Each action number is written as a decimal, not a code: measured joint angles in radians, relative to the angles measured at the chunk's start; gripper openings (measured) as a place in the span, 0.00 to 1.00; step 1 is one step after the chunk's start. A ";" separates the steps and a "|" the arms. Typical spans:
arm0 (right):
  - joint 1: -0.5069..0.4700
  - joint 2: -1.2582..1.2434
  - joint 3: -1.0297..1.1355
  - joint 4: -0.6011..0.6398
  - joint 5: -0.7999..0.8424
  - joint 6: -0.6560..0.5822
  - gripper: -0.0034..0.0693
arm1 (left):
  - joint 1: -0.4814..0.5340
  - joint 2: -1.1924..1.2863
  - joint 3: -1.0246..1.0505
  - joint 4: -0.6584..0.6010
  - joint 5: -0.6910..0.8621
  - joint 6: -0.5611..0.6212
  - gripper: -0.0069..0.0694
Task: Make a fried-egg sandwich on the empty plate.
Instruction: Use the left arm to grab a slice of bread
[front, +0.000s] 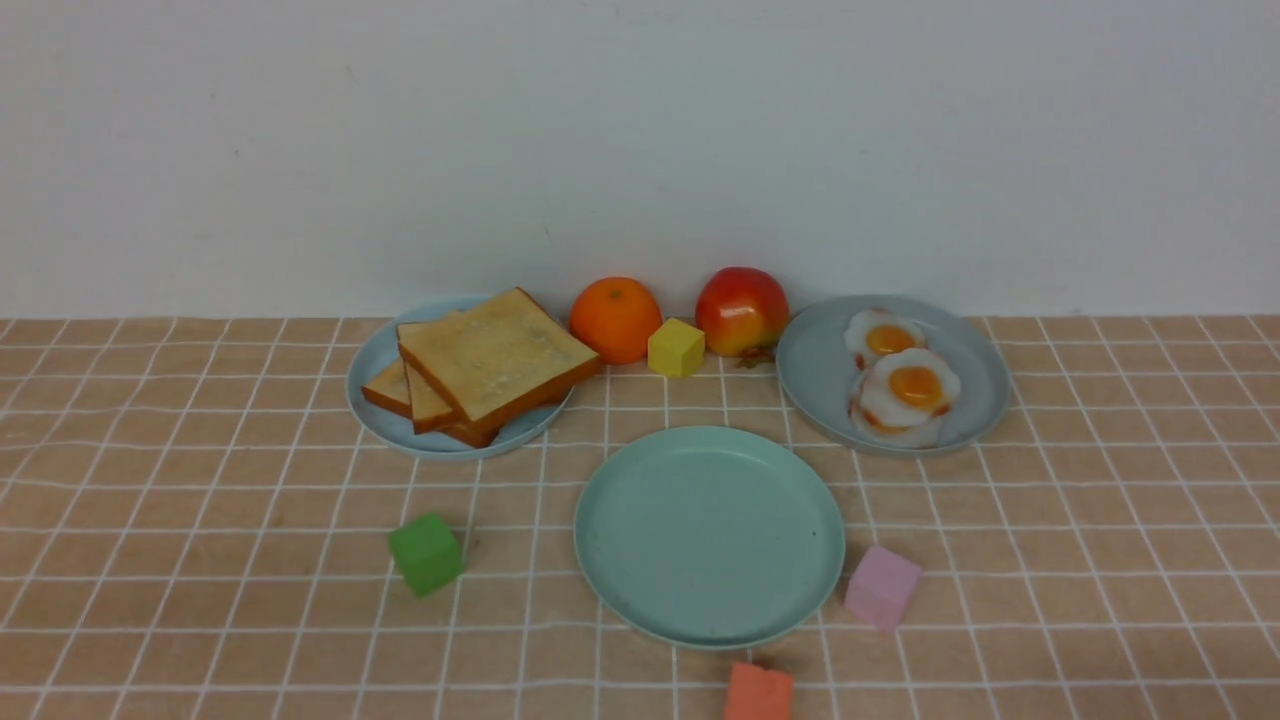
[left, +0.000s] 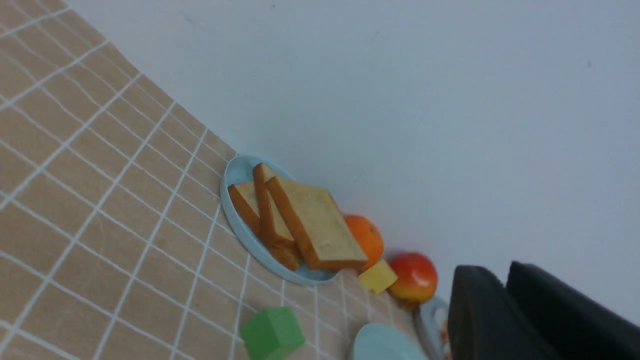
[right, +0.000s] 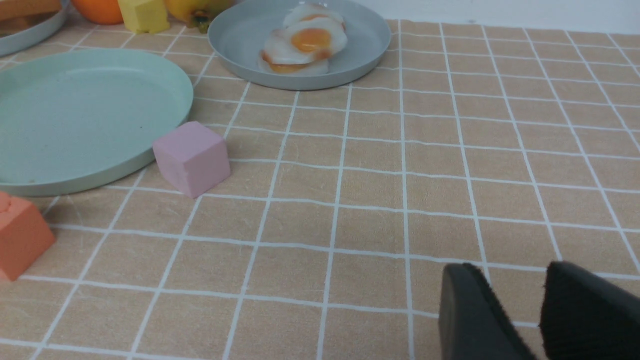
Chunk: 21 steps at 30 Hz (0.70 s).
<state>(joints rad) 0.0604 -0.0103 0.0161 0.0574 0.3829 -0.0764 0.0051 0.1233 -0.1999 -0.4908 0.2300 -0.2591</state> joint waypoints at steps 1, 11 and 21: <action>0.000 0.000 0.000 0.000 0.000 0.000 0.38 | -0.014 0.062 -0.062 0.003 0.033 0.084 0.12; 0.000 0.000 0.007 0.083 -0.054 0.037 0.38 | -0.346 0.606 -0.450 0.058 0.418 0.449 0.07; 0.000 0.000 -0.017 0.547 -0.209 0.206 0.36 | -0.407 1.109 -0.771 0.244 0.432 0.440 0.07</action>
<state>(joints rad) 0.0604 -0.0103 -0.0005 0.6042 0.1740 0.1300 -0.4020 1.2326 -0.9707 -0.2464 0.6618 0.1813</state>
